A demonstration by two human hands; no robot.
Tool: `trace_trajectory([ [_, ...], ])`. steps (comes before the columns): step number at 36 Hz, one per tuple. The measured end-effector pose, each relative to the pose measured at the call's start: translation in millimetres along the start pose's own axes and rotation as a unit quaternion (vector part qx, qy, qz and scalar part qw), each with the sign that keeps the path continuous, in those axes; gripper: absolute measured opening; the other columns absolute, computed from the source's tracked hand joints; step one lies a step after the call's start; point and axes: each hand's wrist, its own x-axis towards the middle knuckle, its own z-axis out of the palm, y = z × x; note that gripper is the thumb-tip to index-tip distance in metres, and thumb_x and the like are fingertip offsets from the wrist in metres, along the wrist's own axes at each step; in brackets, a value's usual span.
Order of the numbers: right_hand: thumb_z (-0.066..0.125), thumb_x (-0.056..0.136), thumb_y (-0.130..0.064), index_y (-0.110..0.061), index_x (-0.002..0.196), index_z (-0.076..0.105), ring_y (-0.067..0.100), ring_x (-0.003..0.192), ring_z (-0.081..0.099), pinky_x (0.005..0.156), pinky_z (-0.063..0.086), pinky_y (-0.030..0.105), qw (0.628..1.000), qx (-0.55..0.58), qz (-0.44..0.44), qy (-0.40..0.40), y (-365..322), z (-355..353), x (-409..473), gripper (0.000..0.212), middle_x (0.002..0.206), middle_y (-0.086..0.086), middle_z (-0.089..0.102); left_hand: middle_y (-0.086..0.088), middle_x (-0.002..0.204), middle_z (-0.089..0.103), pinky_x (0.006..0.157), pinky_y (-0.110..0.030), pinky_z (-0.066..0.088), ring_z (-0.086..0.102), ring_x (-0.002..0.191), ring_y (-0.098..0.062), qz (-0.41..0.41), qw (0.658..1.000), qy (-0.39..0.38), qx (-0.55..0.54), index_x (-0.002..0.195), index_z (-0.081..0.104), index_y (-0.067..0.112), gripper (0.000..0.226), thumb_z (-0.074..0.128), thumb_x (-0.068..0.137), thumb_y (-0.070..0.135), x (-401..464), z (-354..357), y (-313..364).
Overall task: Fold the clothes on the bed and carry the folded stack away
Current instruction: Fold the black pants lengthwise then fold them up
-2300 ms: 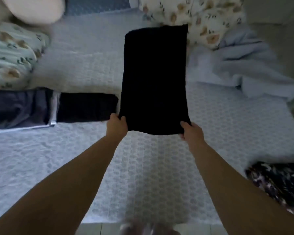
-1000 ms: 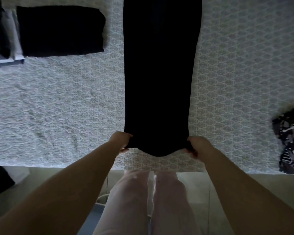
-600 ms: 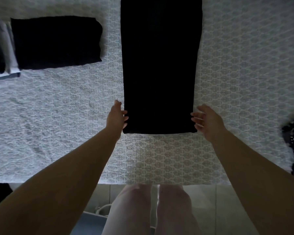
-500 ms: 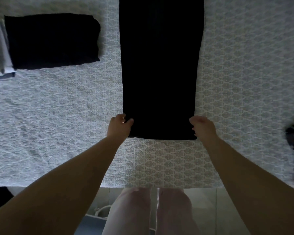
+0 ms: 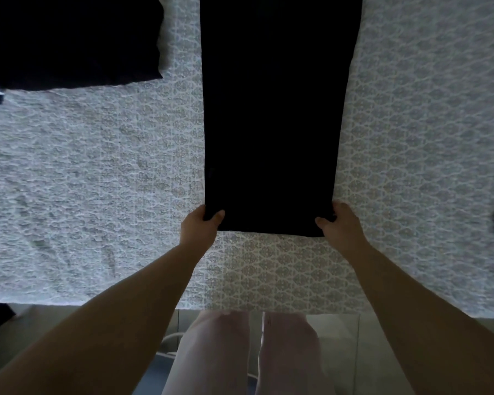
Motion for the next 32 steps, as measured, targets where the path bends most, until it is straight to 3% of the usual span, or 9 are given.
trace_trajectory([
  [2, 0.054, 0.095, -0.015, -0.009, 0.129, 0.051, 0.022, 0.093, 0.053, 0.079, 0.042, 0.032, 1.0, 0.017, -0.009, -0.006, 3, 0, -1, 0.034, 0.106, 0.005, 0.054, 0.003, 0.101, 0.063, 0.068, -0.026, 0.04, 0.058, 0.088, -0.015, 0.008, 1.0, -0.014, -0.017, 0.124, 0.06, 0.017, 0.032, 0.051, 0.097, 0.034, -2, -3, -1],
  [5, 0.052, 0.096, -0.02, -0.009, 0.125, 0.051, 0.018, 0.088, 0.052, 0.073, 0.039, 0.029, 0.999, 0.035, -0.016, 0.023, 5, 4, -5, 0.031, 0.101, 0.003, 0.055, 0.004, 0.098, 0.064, 0.064, -0.027, 0.041, 0.058, 0.08, -0.012, 0.059, 0.998, -0.007, 0.012, 0.128, 0.054, 0.024, 0.033, 0.042, 0.1, 0.037, -6, -7, 0],
  [11, 0.061, 0.089, -0.012, 0.0, 0.108, 0.054, 0.024, 0.103, 0.045, 0.082, 0.035, 0.029, 0.985, -0.005, -0.106, 0.135, 3, 10, -11, 0.024, 0.111, 0.014, 0.046, 0.005, 0.055, 0.051, 0.044, -0.024, 0.03, 0.046, 0.044, -0.012, 0.192, 0.975, 0.052, 0.095, 0.115, 0.052, 0.018, 0.027, 0.038, 0.1, 0.036, -12, -13, 6],
  [13, 0.061, 0.089, -0.011, -0.003, 0.104, 0.054, 0.021, 0.097, 0.049, 0.079, 0.039, 0.028, 0.981, 0.043, -0.117, 0.15, 1, 7, -11, 0.018, 0.106, 0.01, 0.05, -0.001, 0.052, 0.049, 0.043, -0.024, 0.03, 0.044, 0.041, -0.017, 0.199, 0.973, 0.058, 0.101, 0.113, 0.051, 0.015, 0.028, 0.037, 0.101, 0.036, -10, -15, 11],
  [17, 0.056, 0.094, -0.02, -0.013, 0.098, 0.049, 0.008, 0.064, 0.053, 0.052, 0.036, 0.018, 0.976, 0.079, -0.121, 0.166, -6, 3, -8, 0.011, 0.073, -0.007, 0.053, 0.0, 0.051, 0.045, 0.042, -0.023, 0.027, 0.042, 0.041, -0.017, 0.211, 0.97, 0.086, 0.089, 0.101, 0.05, 0.013, 0.026, 0.037, 0.1, 0.035, -6, -19, 23],
  [21, 0.053, 0.096, -0.024, -0.011, 0.101, 0.046, 0.006, 0.058, 0.052, 0.047, 0.035, 0.021, 0.962, 0.059, -0.167, 0.208, -21, -6, 0, 0.015, 0.067, -0.009, 0.051, 0.004, 0.05, 0.043, 0.039, -0.023, 0.029, 0.04, 0.04, -0.01, 0.237, 0.962, 0.123, 0.056, 0.09, 0.045, 0.018, 0.019, 0.039, 0.1, 0.034, -1, -21, 39],
  [23, 0.051, 0.097, -0.026, -0.006, 0.105, 0.048, 0.011, 0.053, 0.05, 0.045, 0.034, 0.024, 0.954, 0.02, -0.194, 0.227, -28, -11, 6, 0.022, 0.063, -0.009, 0.049, 0.007, 0.05, 0.042, 0.037, -0.016, 0.028, 0.04, 0.038, -0.006, 0.242, 0.959, 0.141, 0.032, 0.086, 0.042, 0.025, 0.017, 0.039, 0.101, 0.034, 3, -22, 46],
  [28, 0.036, 0.1, -0.037, -0.002, 0.12, 0.047, 0.016, 0.047, 0.036, 0.047, 0.023, 0.028, 0.937, -0.232, -0.163, 0.203, -24, -17, 20, 0.042, 0.056, -0.002, 0.038, 0.001, 0.057, 0.05, 0.047, -0.025, 0.034, 0.047, 0.048, -0.014, 0.168, 0.979, 0.109, 0.045, 0.091, 0.048, 0.022, 0.02, 0.038, 0.101, 0.036, 18, -17, 44],
  [32, 0.033, 0.101, -0.039, -0.002, 0.108, 0.048, 0.019, 0.05, 0.04, 0.05, 0.028, 0.03, 0.954, -0.23, -0.127, 0.147, -9, -14, 24, 0.04, 0.057, 0.0, 0.039, -0.005, 0.066, 0.057, 0.052, -0.027, 0.038, 0.053, 0.056, -0.02, 0.106, 0.991, 0.063, 0.054, 0.097, 0.053, 0.023, 0.021, 0.038, 0.1, 0.037, 28, -11, 36],
])
